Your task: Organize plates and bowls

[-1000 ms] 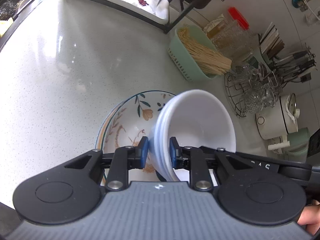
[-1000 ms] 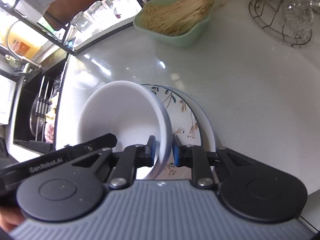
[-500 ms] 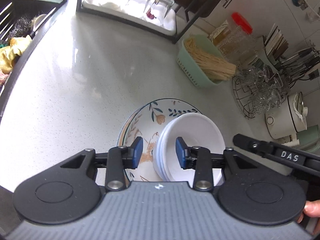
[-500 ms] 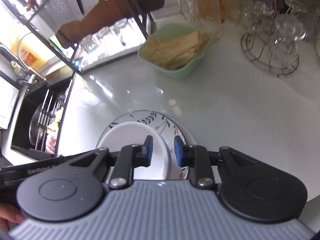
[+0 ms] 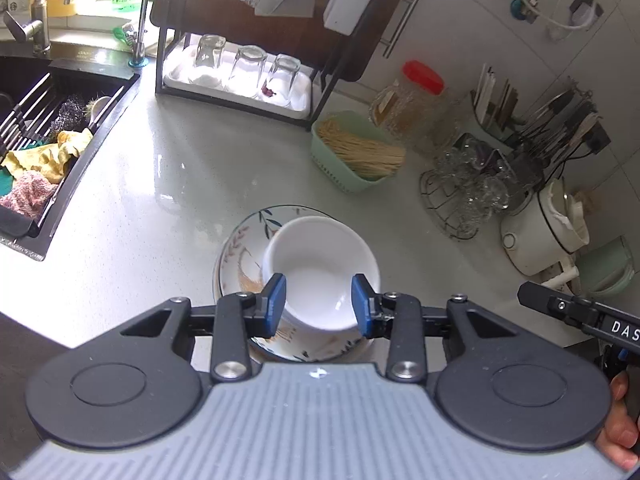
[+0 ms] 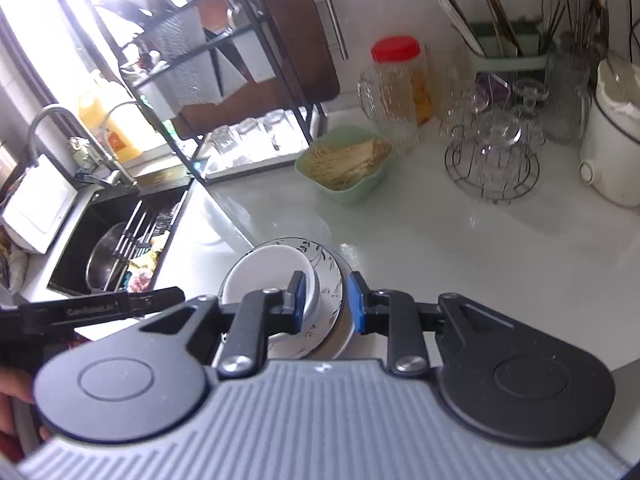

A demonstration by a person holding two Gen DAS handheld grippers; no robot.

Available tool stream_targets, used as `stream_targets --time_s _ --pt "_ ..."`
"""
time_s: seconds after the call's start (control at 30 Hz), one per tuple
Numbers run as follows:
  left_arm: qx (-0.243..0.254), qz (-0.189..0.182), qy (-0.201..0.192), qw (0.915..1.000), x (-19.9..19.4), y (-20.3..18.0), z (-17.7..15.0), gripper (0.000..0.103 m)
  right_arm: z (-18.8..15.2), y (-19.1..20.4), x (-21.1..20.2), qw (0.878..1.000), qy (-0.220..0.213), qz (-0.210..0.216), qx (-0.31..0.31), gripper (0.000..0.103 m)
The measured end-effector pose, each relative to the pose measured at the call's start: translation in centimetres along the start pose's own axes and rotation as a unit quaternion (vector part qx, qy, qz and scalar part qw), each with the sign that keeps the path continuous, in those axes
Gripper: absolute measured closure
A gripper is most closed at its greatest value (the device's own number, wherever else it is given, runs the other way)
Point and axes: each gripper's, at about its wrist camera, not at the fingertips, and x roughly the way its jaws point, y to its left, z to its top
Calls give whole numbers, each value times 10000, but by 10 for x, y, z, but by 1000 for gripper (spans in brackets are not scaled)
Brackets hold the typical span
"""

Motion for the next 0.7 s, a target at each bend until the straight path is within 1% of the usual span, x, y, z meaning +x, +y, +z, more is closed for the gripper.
stream_targets --time_s 0.1,0.27,0.33,0.4,0.47,0.53,0.63,0.7 --pt "261 87 -202 9994 -25 -20 -21 62 -14 1 -24 9997 -206 83 -103 76" --pt "378 279 -437 9979 -64 -43 -64 61 -47 2 -62 9978 -565 167 -300 76" --pt "372 228 -499 9978 -81 -48 -83 61 -60 1 -78 9975 -617 197 -265 76" --pt "499 266 -572 9968 -94 -53 -103 61 -73 1 -93 9969 -699 232 -273 76" --pt "488 355 -572 9965 -104 -53 -121 61 -85 2 -107 9961 -801 189 -322 76" --pt "396 302 -536 9973 -112 -51 -136 61 -98 1 -120 9958 -856 157 -295 76" --pt "446 369 -560 9967 -126 -53 -156 60 -115 -1 -135 9951 -926 240 -251 76" --pt "429 348 -570 9968 -135 -54 -166 55 -125 1 -144 9946 -969 236 -303 76"
